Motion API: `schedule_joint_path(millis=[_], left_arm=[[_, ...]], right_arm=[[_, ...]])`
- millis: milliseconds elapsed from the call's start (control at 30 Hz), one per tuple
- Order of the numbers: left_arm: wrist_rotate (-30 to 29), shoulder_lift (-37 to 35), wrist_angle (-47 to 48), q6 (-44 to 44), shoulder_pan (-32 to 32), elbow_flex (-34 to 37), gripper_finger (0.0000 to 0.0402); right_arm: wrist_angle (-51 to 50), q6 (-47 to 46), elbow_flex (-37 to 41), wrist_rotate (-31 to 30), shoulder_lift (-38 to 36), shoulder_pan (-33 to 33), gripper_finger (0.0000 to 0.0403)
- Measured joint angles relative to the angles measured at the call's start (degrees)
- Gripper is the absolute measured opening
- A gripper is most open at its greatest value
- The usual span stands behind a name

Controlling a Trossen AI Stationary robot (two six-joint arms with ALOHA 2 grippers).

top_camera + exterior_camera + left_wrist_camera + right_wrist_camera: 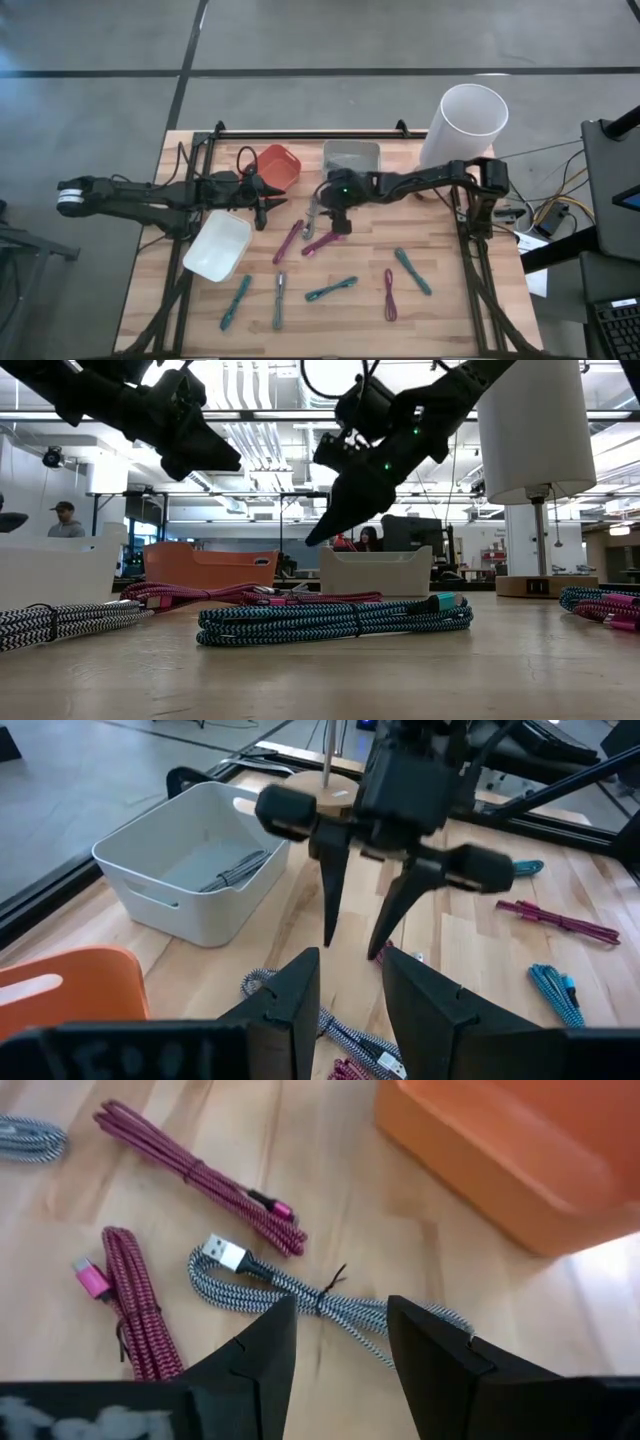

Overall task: Pick & Place USB Port
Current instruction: Put the top white USB cable into the gray bin

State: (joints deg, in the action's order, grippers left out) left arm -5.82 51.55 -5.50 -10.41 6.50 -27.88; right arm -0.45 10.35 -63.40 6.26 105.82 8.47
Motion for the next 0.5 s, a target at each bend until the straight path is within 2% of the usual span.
schedule_joint_path(millis=[133, 333, 500], left_arm=[[0.98, 0.24, -0.04, -1.71, -0.21, 0.05, 0.0115], [1.84, 1.38, 0.05, -1.73, -0.35, 0.05, 0.0115], [1.84, 2.41, -0.19, -1.75, -0.35, 0.07, 0.0115]], right_arm=[[0.21, 1.29, -0.32, 0.00, 1.29, 0.00, 0.0155], [3.22, 12.34, -0.14, 0.25, 4.18, -0.40, 0.0155], [2.75, 12.41, -2.67, 0.22, 9.38, -0.37, 0.0155]])
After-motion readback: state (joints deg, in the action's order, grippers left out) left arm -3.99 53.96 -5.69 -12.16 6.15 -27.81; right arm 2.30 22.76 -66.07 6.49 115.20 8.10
